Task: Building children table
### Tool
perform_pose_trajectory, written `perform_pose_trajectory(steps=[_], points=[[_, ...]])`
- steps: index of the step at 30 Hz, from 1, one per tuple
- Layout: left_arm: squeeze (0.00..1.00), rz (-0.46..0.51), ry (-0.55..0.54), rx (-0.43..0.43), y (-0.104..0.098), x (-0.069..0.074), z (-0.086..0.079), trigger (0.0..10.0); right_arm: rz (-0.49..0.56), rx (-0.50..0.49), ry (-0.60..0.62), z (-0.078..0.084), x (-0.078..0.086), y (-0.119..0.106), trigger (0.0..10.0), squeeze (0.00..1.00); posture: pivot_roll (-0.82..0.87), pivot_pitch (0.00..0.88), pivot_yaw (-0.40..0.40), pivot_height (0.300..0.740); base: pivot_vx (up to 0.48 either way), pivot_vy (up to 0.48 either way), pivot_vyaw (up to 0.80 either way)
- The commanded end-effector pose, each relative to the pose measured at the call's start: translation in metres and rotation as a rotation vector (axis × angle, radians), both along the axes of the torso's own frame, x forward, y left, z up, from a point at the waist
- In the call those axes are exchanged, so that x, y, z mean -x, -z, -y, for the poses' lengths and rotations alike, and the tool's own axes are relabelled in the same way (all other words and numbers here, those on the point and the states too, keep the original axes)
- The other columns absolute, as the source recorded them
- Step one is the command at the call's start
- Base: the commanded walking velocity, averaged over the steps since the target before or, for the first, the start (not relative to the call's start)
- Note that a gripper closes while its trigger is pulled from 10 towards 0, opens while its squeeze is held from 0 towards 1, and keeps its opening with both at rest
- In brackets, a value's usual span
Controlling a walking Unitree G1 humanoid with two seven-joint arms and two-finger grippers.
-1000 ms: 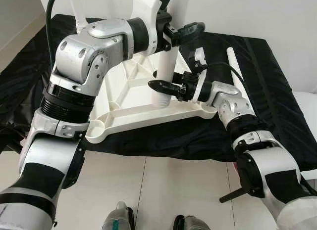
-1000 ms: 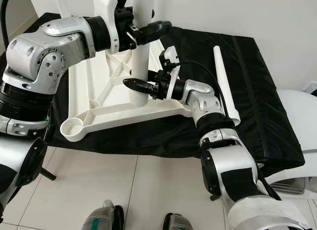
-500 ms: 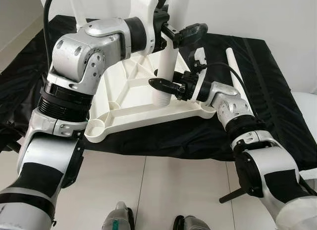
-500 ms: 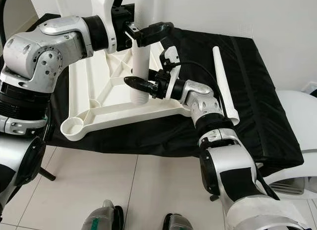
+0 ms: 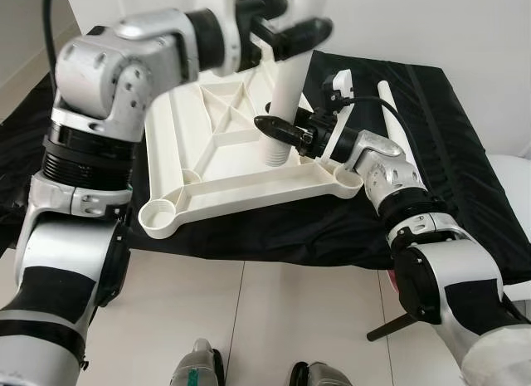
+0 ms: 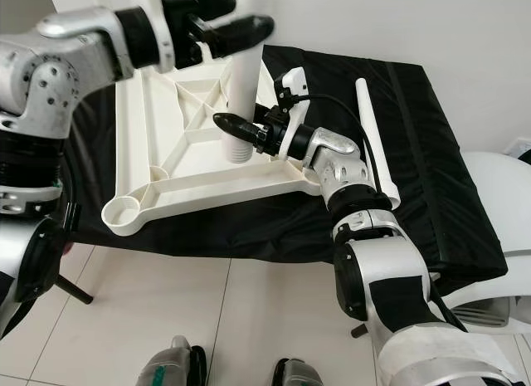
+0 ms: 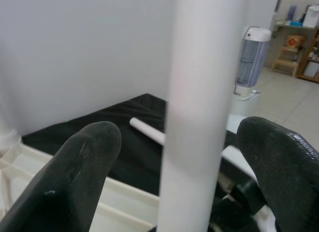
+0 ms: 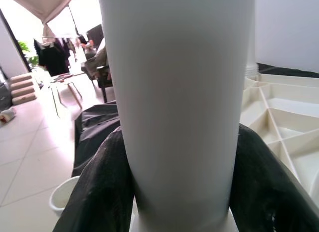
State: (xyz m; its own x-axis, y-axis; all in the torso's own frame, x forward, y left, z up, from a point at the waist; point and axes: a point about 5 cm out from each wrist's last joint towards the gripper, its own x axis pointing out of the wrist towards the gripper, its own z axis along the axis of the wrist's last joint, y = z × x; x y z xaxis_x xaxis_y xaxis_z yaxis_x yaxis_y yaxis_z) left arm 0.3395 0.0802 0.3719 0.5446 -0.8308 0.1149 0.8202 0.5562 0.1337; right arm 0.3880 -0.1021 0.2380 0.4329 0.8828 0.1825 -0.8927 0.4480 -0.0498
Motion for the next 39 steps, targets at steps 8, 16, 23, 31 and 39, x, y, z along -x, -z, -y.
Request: perform_pose_trajectory(steps=[8,16,23,31,39], points=[[0.0,-0.022,-0.081,0.052,0.011,-0.003,-0.02,10.0,0.001,-0.039,0.176,0.017,-0.007,-0.003,10.0,0.0,0.09,0.047,-0.03,0.74,0.0,0.0,0.0],[0.0,-0.123,-0.207,0.135,0.038,-0.012,-0.035,10.0,-0.034,-0.102,0.329,0.032,-0.011,0.0,10.0,0.0,0.08,0.048,-0.031,0.74,0.0,0.0,0.0],[0.0,-0.253,-0.364,0.142,0.092,-0.018,-0.043,10.0,-0.098,-0.215,0.469,0.051,-0.012,0.009,10.0,0.0,0.07,0.049,-0.042,0.74,0.0,0.0,0.0],[0.0,-0.228,-0.506,0.163,0.128,-0.012,-0.047,10.0,-0.01,-0.255,0.557,0.054,0.002,0.018,10.0,0.0,0.05,0.044,-0.046,0.74,0.0,0.0,0.0],[0.0,-0.172,-0.546,0.088,0.148,-0.004,-0.035,10.0,0.052,-0.327,0.587,0.054,0.018,0.017,10.0,0.0,0.04,0.043,-0.042,0.74,0.0,0.0,0.0]])
